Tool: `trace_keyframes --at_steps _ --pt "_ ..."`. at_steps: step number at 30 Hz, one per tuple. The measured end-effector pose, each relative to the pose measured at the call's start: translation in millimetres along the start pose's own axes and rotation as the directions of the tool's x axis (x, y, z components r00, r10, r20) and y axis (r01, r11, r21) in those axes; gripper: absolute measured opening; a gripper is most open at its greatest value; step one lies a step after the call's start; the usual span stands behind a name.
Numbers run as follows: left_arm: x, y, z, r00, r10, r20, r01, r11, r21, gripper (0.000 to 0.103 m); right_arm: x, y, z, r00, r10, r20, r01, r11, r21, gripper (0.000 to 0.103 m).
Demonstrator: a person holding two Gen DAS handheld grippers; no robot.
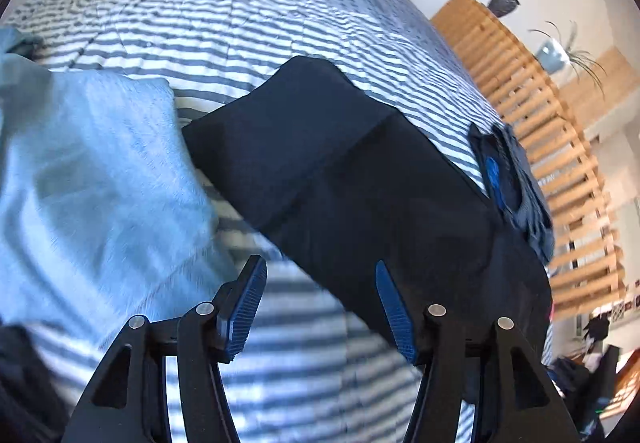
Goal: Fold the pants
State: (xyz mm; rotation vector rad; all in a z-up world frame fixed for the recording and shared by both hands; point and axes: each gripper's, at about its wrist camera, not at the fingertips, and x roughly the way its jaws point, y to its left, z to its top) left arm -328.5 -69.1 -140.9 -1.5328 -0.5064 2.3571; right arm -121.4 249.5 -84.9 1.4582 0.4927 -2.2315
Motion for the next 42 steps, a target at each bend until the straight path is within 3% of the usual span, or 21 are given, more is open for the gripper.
trace_keyframes --at_steps 2,3,5,8,9,11,15,19,21,24,25,26,27,29,30,32,34,35,36,37,42 --pt "18 3 12 0.998 0.057 0.013 -0.057 0.998 0.014 0.061 -18 -13 21 0.998 0.038 0.052 -0.041 0.997 0.058 0.052" --pt "26 5 17 0.992 0.128 0.018 -0.128 0.991 0.029 0.061 -27 -22 38 0.995 0.051 0.084 -0.058 0.994 0.088 0.052" --pt "38 9 24 0.967 0.253 0.026 -0.254 0.965 0.057 0.059 -35 -36 71 0.989 0.072 0.126 -0.088 0.988 0.126 0.052" --pt "37 7 26 0.939 0.335 0.082 -0.341 0.935 0.092 0.059 -32 -56 129 0.982 0.084 0.169 -0.113 0.98 0.166 0.055" --pt "35 8 23 0.943 0.321 0.086 -0.328 0.94 0.091 0.059 -22 -64 152 0.977 0.134 0.167 -0.165 0.968 0.191 0.062" --pt "28 12 15 0.961 0.265 0.083 -0.27 0.961 0.065 0.061 -1 -80 192 0.959 0.227 0.169 -0.264 0.933 0.246 0.066" --pt "17 18 0 0.982 0.172 0.084 -0.178 0.981 0.072 0.067 58 -81 262 0.967 0.228 0.118 -0.249 0.942 0.225 0.068" --pt "10 24 -3 0.99 0.118 0.071 -0.123 0.99 0.064 0.067 125 -77 297 0.962 0.269 0.04 -0.271 0.936 0.222 0.068" --pt "10 30 1 0.994 0.091 0.063 -0.093 0.995 0.042 0.067 151 -77 307 0.953 0.301 0.019 -0.297 0.925 0.237 0.068" --pt "13 29 4 0.994 0.093 0.063 -0.096 0.994 0.052 0.067 179 -73 316 0.917 0.398 0.024 -0.389 0.879 0.275 0.07" --pt "14 27 4 0.993 0.102 0.065 -0.106 0.992 0.062 0.067 177 -68 319 0.924 0.378 0.055 -0.379 0.887 0.263 0.067" --pt "16 25 4 0.992 0.109 0.068 -0.114 0.991 0.068 0.067 179 -62 323 0.936 0.349 0.048 -0.349 0.902 0.254 0.052" --pt "17 24 4 0.991 0.115 0.073 -0.12 0.99 0.069 0.067 177 -53 327 0.95 0.308 0.041 -0.31 0.923 0.229 0.024" --pt "18 22 5 0.99 0.119 0.078 -0.125 0.99 0.072 0.067 168 -38 331 0.96 0.277 0.039 -0.279 0.947 0.157 0.009" --pt "19 22 5 0.99 0.118 0.081 -0.124 0.99 0.071 0.067 155 -33 330 0.967 0.243 0.071 -0.25 0.963 0.104 0.007" --pt "21 22 7 0.99 0.115 0.087 -0.121 0.991 0.063 0.069 125 -27 325 0.963 0.206 0.176 -0.21 0.978 0.009 0.007" --pt "23 21 9 0.989 0.118 0.089 -0.123 0.991 0.053 0.071 117 -34 323 0.966 0.116 0.23 -0.117 0.993 -0.009 0.01" --pt "24 20 10 0.989 0.119 0.088 -0.123 0.991 0.049 0.074 125 -41 325 0.977 0.058 0.205 -0.064 0.998 0.023 0.027" --pt "25 19 12 0.989 0.121 0.084 -0.126 0.991 0.05 0.075 137 -48 327 0.989 0.0 0.147 -0.01 0.998 0.066 0.05" --pt "26 17 13 0.989 0.126 0.082 -0.131 0.99 0.053 0.076 147 -57 328 0.995 -0.048 0.083 0.038 0.993 0.114 0.055" --pt "38 14 31 0.983 0.158 0.091 -0.161 0.986 0.036 0.076 123 -84 304 0.988 0.033 0.148 -0.064 0.976 0.208 0.055"
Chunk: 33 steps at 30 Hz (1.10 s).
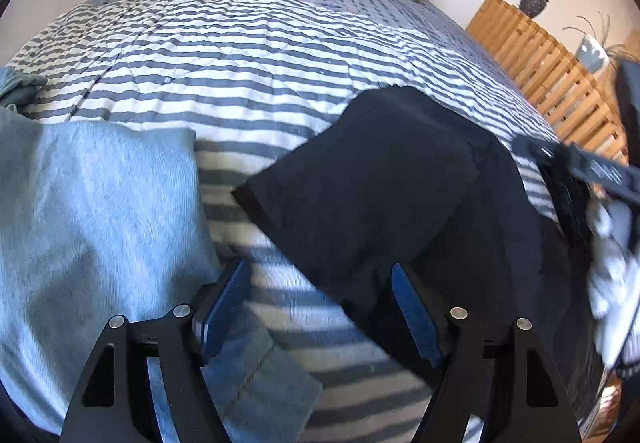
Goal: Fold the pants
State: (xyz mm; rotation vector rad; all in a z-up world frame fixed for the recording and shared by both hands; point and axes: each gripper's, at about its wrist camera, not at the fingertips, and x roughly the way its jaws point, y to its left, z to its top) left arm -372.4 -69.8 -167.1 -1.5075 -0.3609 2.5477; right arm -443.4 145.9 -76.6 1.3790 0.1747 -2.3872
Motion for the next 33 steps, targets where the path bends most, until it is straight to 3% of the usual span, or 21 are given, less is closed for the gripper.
trace_keyframes --at_steps 2,3,4,5,6,8,10,12,16,19,21,27,29,32,33 --pt "4 4 9 1.0 -0.03 0.002 0.03 0.998 -0.05 0.072 -13 -3 -8 1.0 0.009 0.02 -0.009 1.0 0.013 0.055" --pt "4 6 12 0.999 -0.037 0.01 0.037 0.997 -0.071 0.063 -21 -6 -14 0.999 0.033 0.022 -0.034 0.999 0.021 0.055" --pt "6 8 14 1.0 -0.014 0.013 0.015 0.996 -0.086 0.041 -28 -10 -18 0.999 0.035 0.027 -0.035 0.999 0.03 0.055" --pt "8 12 18 1.0 0.005 0.015 -0.003 0.995 -0.099 0.026 -35 -12 -22 0.999 0.034 0.038 -0.035 0.998 0.042 0.055" --pt "8 19 19 1.0 -0.024 0.013 0.026 0.99 -0.136 0.024 -43 -15 -26 0.998 0.052 0.044 -0.055 0.997 0.048 0.055" --pt "10 33 18 0.997 -0.078 0.015 0.079 0.974 -0.214 0.01 -54 -16 -33 0.996 0.081 0.047 -0.083 0.996 0.043 0.055" --pt "8 38 16 0.995 -0.096 0.021 0.099 0.966 -0.24 0.002 -58 -15 -36 0.996 0.08 0.035 -0.081 0.996 0.026 0.055" --pt "-2 34 15 0.997 -0.066 0.04 0.073 0.974 -0.215 0.001 -58 -14 -37 0.997 0.066 0.026 -0.067 0.998 0.013 0.055" --pt "-50 24 10 0.985 -0.028 0.171 0.053 0.988 -0.144 0.001 -64 -22 -39 0.997 0.071 0.03 -0.073 0.996 0.052 0.055" --pt "-33 33 7 0.995 -0.001 0.095 0.018 0.985 -0.174 0.001 -64 -27 -45 0.999 0.025 0.029 -0.026 0.999 0.043 0.055" --pt "-9 38 5 1.0 0.008 0.028 -0.002 0.981 -0.195 0.001 -47 -31 -51 0.999 -0.013 -0.033 0.014 1.0 0.028 0.055" --pt "-3 41 5 0.999 -0.003 0.044 0.011 0.98 -0.197 0.001 2 -42 -62 0.991 -0.022 -0.129 0.024 1.0 0.012 0.052" --pt "-5 41 6 0.999 -0.007 0.045 0.015 0.982 -0.189 0.001 16 -40 -63 0.986 -0.115 -0.119 0.113 0.993 -0.025 0.053" --pt "-6 33 8 0.998 0.009 0.057 0.0 0.988 -0.154 0.001 10 -41 -52 0.986 -0.138 -0.091 0.141 0.99 0.026 0.052" --pt "-6 31 10 0.998 0.022 0.062 -0.014 0.991 -0.135 0.001 3 -39 -48 0.992 -0.113 -0.059 0.115 0.993 0.038 0.053"
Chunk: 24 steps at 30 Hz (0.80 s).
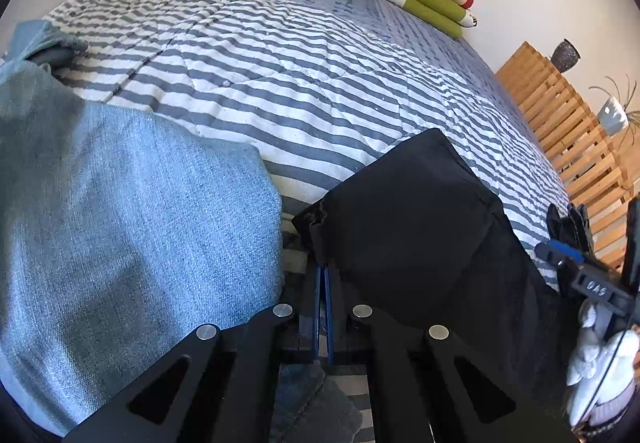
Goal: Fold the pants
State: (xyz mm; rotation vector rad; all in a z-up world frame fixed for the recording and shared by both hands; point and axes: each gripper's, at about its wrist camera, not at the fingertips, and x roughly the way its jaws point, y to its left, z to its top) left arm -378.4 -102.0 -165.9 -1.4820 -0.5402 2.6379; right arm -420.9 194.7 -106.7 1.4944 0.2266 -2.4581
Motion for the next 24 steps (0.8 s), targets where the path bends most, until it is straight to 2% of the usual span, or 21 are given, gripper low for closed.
trace_keyframes --at_steps 3,7,8,10,13,15,16,17,19,21,24 --pt "5 -2 -1 1.0 0.006 -0.002 -0.006 1.0 0.002 0.001 -17 15 13 0.991 0.119 0.058 -0.118 0.993 -0.027 0.053" --pt "7 2 -1 1.0 -0.02 0.0 0.02 1.0 -0.023 0.001 3 48 30 0.991 0.135 0.005 -0.134 0.988 -0.078 0.053" --pt "6 2 -1 1.0 -0.028 0.002 0.028 0.999 -0.018 0.002 12 55 31 0.994 0.11 -0.002 -0.11 0.989 -0.096 0.051" --pt "6 3 -1 0.999 -0.034 -0.003 0.034 0.999 -0.011 0.004 31 62 34 0.998 -0.063 -0.001 0.062 0.99 -0.124 0.051" --pt "6 10 -3 0.998 -0.07 -0.006 0.07 0.997 -0.041 0.006 35 60 36 0.997 -0.08 0.021 0.082 0.993 -0.079 0.051" --pt "10 14 -1 0.994 -0.11 -0.009 0.109 0.991 -0.077 0.014 29 61 35 0.995 -0.088 0.041 0.092 0.993 -0.079 0.051" --pt "11 15 -1 0.991 -0.135 -0.005 0.134 0.987 -0.085 0.023 25 59 34 0.997 -0.06 0.041 0.063 0.996 -0.062 0.051" --pt "12 13 1 0.989 -0.15 -0.004 0.149 0.985 -0.085 0.028 18 57 32 0.999 -0.031 0.042 0.032 0.999 -0.043 0.051" --pt "14 5 4 0.992 -0.124 -0.01 0.123 0.991 -0.055 0.027 1 54 26 0.998 0.051 0.044 -0.05 0.999 -0.008 0.051" --pt "15 -2 4 0.996 -0.084 -0.012 0.083 0.996 -0.024 0.007 -13 56 18 0.992 0.125 0.021 -0.125 0.992 -0.014 0.051" --pt "13 0 6 0.994 -0.111 -0.011 0.111 0.992 -0.058 0.002 -32 58 -4 0.978 0.208 -0.02 -0.208 0.978 0.008 0.051"
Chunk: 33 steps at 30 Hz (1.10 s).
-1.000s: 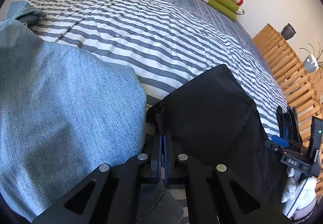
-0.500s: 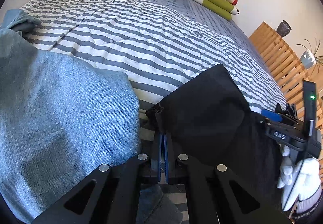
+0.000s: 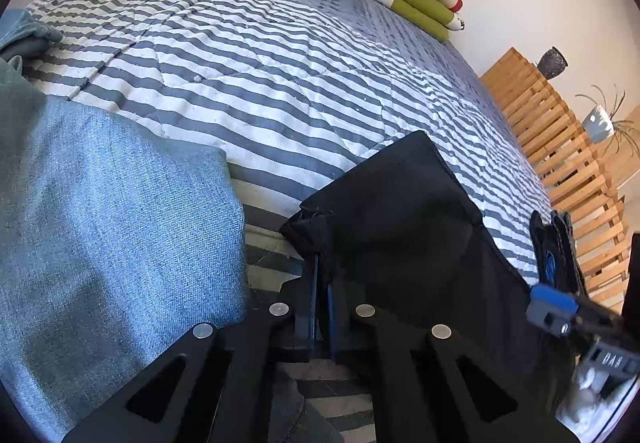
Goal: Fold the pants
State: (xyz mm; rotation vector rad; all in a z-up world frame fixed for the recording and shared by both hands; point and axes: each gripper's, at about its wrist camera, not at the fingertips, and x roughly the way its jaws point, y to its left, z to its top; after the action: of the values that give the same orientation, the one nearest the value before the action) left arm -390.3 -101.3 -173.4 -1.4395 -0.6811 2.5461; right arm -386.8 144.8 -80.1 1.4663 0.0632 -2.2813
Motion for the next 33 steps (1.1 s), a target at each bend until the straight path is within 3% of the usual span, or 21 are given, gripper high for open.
trace_keyframes --at_steps 3,6,9,11,14,18,20,23,26,28,33 --pt "-16 -4 3 0.999 -0.019 0.026 0.02 1.0 -0.024 0.001 -1 5 -24 0.999 -0.015 -0.041 0.014 1.0 -0.026 0.051" --pt "-43 -32 5 0.997 -0.025 0.072 0.021 0.998 0.061 0.001 23 -3 -37 0.99 -0.103 -0.1 0.103 0.995 -0.008 0.05" --pt "-69 -70 2 0.993 -0.063 0.095 0.046 0.986 0.163 0.002 27 -9 -37 0.988 -0.138 -0.063 0.139 0.99 0.005 0.048" --pt "-86 -101 -3 0.99 -0.099 0.1 0.074 0.972 0.225 0.002 24 -13 -35 0.99 -0.12 -0.073 0.123 0.992 0.035 0.048" --pt "-107 -148 -19 0.98 -0.183 0.077 0.151 0.94 0.307 0.001 -4 -39 -39 0.999 -0.003 -0.053 0.012 0.985 0.175 0.048" --pt "-130 -217 -68 0.96 -0.279 0.006 0.249 0.866 0.434 0.002 -69 -88 -71 0.998 0.065 0.026 -0.069 0.947 0.313 0.048" --pt "-134 -250 -105 0.949 -0.312 -0.048 0.294 0.819 0.492 0.001 -101 -111 -95 0.997 0.056 0.059 -0.074 0.928 0.365 0.048" --pt "-127 -289 -171 0.938 -0.315 -0.147 0.341 0.75 0.567 0.001 -142 -138 -136 0.995 0.021 0.094 -0.059 0.908 0.414 0.048" --pt "-105 -314 -238 0.936 -0.268 -0.23 0.352 0.682 0.641 0.002 -172 -160 -176 0.994 -0.009 0.109 -0.041 0.895 0.443 0.048" --pt "-86 -323 -274 0.936 -0.217 -0.277 0.349 0.678 0.647 0.001 -183 -171 -201 0.995 -0.026 0.101 -0.024 0.886 0.464 0.048" --pt "-69 -326 -306 0.927 -0.214 -0.309 0.362 0.726 0.585 0.001 -184 -189 -246 0.998 -0.031 0.061 -0.004 0.867 0.498 0.05"
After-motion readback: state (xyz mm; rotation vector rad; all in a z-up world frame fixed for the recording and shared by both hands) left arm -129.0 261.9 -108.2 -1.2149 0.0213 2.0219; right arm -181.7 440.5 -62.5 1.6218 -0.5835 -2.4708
